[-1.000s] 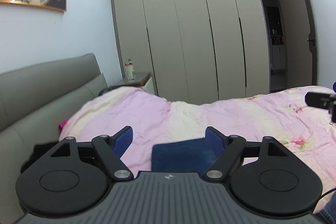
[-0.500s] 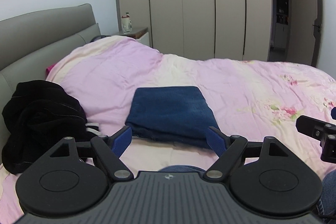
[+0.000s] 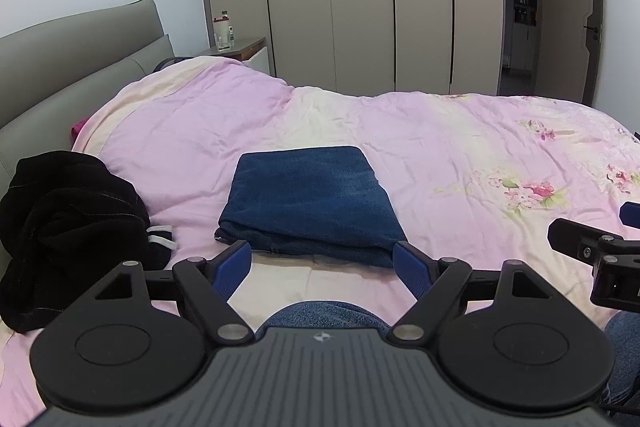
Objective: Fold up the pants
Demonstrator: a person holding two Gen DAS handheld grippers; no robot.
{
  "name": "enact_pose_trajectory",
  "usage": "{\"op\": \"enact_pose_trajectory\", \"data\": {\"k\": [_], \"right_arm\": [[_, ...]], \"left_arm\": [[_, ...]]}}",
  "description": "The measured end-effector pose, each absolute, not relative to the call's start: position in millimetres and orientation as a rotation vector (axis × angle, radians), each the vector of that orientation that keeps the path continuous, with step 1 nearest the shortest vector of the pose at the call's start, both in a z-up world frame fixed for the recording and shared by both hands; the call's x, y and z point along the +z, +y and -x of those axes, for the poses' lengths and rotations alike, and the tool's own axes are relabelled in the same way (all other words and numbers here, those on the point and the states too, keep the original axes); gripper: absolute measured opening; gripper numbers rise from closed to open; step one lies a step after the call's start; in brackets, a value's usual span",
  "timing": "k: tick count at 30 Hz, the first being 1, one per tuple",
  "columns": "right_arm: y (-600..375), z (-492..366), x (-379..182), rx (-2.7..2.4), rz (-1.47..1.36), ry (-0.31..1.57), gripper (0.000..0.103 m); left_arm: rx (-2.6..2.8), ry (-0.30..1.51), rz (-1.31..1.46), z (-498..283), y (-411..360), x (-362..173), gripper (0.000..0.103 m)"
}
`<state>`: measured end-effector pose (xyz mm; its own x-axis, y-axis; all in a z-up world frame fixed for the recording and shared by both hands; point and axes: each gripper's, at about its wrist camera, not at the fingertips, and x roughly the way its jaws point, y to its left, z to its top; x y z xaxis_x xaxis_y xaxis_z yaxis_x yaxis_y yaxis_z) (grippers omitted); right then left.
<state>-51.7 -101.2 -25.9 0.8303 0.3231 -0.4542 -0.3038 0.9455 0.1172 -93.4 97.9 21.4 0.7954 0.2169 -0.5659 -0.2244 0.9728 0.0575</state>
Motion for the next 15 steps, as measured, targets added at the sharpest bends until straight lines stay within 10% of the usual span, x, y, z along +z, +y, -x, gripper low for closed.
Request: {"op": "enact_pose_trajectory", "data": {"k": [15], "right_arm": [[-97.8, 51.4, -26.6, 0.330, -0.016, 0.501, 0.098]], "left_arm": [[0.231, 0.608, 0.010, 92.2, 100.2, 22.7, 0.094]]}}
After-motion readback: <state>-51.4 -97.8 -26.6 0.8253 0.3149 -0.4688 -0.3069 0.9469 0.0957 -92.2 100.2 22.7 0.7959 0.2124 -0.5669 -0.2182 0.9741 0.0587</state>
